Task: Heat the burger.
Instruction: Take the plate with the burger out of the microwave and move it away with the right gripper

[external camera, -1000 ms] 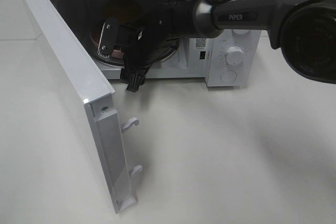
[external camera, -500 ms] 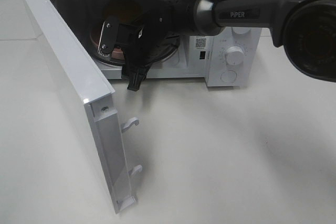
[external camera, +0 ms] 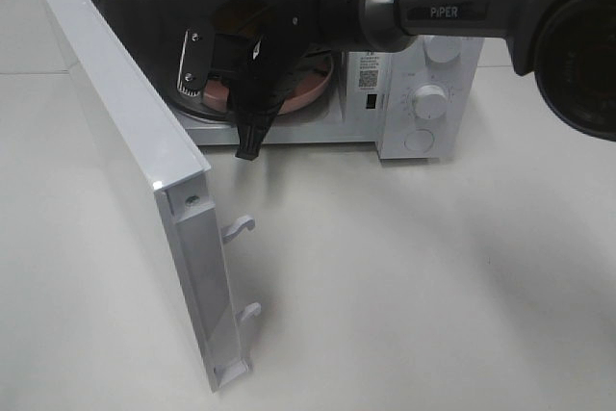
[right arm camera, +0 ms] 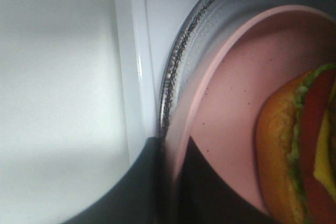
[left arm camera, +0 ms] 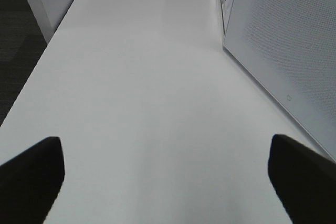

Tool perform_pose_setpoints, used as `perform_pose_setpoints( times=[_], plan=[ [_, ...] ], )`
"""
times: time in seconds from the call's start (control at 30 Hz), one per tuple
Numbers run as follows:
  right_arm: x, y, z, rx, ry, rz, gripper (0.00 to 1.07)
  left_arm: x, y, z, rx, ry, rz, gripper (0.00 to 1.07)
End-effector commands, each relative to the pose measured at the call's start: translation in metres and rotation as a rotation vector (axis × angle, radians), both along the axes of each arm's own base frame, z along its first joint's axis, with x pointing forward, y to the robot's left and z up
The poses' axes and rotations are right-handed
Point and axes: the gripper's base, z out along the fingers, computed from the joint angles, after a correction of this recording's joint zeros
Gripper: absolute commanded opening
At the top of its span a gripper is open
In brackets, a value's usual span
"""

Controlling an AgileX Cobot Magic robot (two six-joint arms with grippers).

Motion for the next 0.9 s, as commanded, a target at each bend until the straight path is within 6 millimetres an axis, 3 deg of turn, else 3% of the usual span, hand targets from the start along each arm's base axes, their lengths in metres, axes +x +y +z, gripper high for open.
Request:
perform_pose_setpoints(
  times=[0.03,0.27,0.5,0.9],
  plan=[
    [-0.004,-0.005,0.004,-0.043,0.049,0.013,0.00,-0.001,0.000,0.000,-0.002,-0.025,0.004,0.98],
    [-0.009,-0.008,0.003,-0.085,0.095,0.031,0.00,-0.001,0.000,0.000,-0.002,-0.025,0.004,0.98],
    [-0.022,-0.009,0.029,-0.141,0.121,0.118,0.00,-0.001,0.000,0.000,-0.002,-0.025,0.004,0.98],
    [-0.030,-0.014,0.038,-0.191,0.172,0.143,0.00,-0.001,0.000,0.000,-0.002,-0.025,0.004,0.98]
  ],
)
